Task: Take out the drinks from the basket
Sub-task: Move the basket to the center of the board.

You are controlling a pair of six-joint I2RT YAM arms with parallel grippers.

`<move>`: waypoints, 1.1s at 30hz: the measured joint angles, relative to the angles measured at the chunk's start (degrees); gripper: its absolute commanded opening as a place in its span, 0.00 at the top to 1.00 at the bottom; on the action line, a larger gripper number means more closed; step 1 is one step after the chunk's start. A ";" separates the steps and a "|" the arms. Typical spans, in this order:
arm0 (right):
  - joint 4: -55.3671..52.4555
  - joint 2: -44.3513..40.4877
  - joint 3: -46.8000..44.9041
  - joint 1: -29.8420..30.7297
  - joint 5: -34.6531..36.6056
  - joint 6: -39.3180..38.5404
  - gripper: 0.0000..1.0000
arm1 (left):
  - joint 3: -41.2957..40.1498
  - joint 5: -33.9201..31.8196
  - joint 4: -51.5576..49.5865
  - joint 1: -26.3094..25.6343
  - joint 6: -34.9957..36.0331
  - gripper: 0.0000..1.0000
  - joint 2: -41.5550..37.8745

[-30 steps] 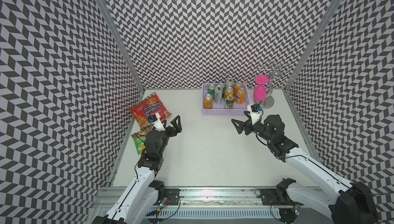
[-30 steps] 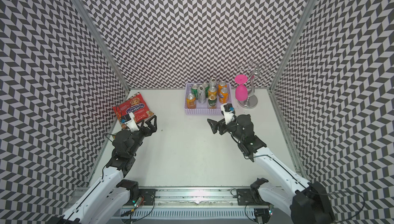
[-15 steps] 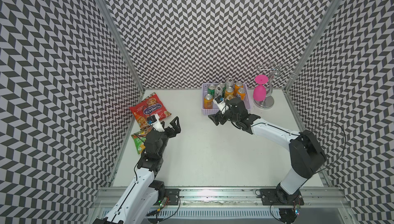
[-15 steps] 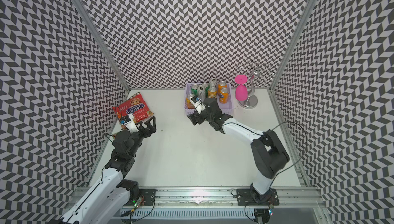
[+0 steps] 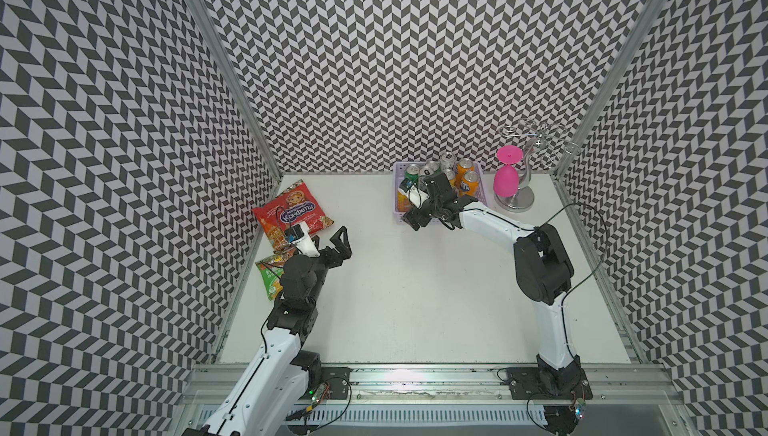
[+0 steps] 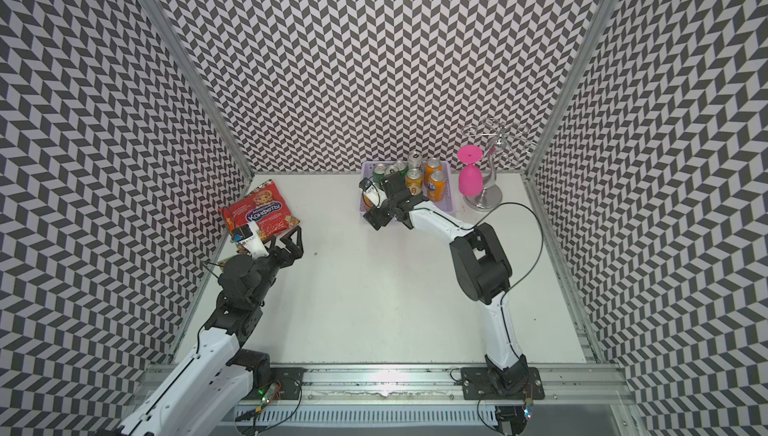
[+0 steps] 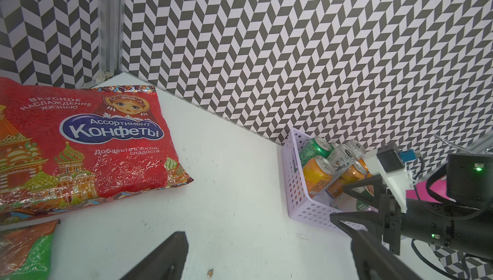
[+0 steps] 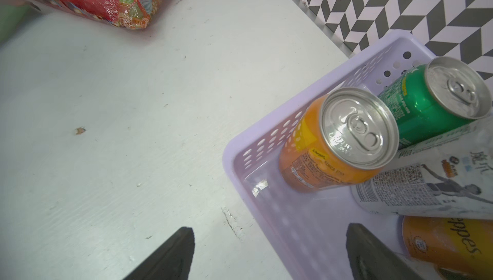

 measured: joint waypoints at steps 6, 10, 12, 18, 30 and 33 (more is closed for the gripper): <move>-5.68 4.87 6.49 -1.07 -1.11 -5.14 0.17 | 0.00 0.07 0.15 0.11 0.00 0.01 0.52; -8.57 7.19 9.25 -1.36 -1.73 -7.89 0.28 | 0.00 0.13 0.15 0.11 -0.02 0.01 0.55; -9.62 7.82 9.88 -1.36 -1.86 -9.14 0.33 | 0.00 0.24 0.15 0.11 -0.02 0.01 0.55; -11.19 8.52 10.40 -1.36 -2.51 -12.50 0.46 | 0.00 0.44 0.15 0.17 -0.07 0.01 0.74; -12.44 8.55 10.82 -1.40 -2.56 -18.05 0.69 | 0.00 1.07 0.20 0.48 -0.20 0.01 1.31; -12.44 8.55 10.91 -1.40 -2.56 -18.69 0.75 | 0.00 1.53 0.20 0.48 -0.22 0.01 1.53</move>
